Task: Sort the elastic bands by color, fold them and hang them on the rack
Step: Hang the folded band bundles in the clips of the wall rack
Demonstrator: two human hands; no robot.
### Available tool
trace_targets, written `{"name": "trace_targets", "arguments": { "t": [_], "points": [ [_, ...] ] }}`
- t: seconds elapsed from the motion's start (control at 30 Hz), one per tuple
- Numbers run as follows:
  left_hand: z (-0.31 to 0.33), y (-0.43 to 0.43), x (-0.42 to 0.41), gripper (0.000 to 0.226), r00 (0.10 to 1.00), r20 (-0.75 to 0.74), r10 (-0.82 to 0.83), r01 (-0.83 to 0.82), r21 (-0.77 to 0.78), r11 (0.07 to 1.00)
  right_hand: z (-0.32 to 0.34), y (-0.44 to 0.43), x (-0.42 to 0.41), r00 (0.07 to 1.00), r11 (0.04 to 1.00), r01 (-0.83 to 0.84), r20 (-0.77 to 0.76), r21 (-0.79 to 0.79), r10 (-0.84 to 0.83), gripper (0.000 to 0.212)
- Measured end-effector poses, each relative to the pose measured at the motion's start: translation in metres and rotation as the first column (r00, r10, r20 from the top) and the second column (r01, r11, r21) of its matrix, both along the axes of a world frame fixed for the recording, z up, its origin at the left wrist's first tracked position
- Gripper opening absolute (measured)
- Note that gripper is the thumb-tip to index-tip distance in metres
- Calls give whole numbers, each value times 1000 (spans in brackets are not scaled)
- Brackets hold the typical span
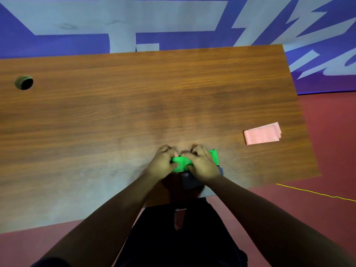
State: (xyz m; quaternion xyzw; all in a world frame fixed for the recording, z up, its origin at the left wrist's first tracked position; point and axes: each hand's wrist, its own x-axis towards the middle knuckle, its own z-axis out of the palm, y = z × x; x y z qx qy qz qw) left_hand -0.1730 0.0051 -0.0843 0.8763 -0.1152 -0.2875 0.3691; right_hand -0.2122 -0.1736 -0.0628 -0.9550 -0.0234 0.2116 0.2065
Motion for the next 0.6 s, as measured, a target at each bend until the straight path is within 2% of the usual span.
{"name": "trace_targets", "arguments": {
  "t": [0.17, 0.33, 0.43, 0.53, 0.6],
  "points": [
    [2, -5, 10, 18, 1000, -17, -22, 23, 22, 1000, -1, -3, 3, 1000, 999, 0, 4, 38, 0, 50],
    [22, -10, 18, 15, 1000, 16, -4, 5, -78, 997, 15, -12, 13, 996, 985, 32, 74, 171, -45, 34],
    [49, -15, 34, 14, 993, 100, -68, 79, -105, 991, 39, -23, 31, 997, 971, -13, 73, 240, -4, 26],
    [84, -24, 53, 13, 981, 144, -132, 153, -147, 977, 77, -37, 52, 999, 949, 31, 8, 315, -36, 16],
    [112, -31, 65, 12, 976, 155, -154, 180, -168, 969, 106, -47, 67, 999, 950, 33, -24, 311, -27, 15]
  ]
}}
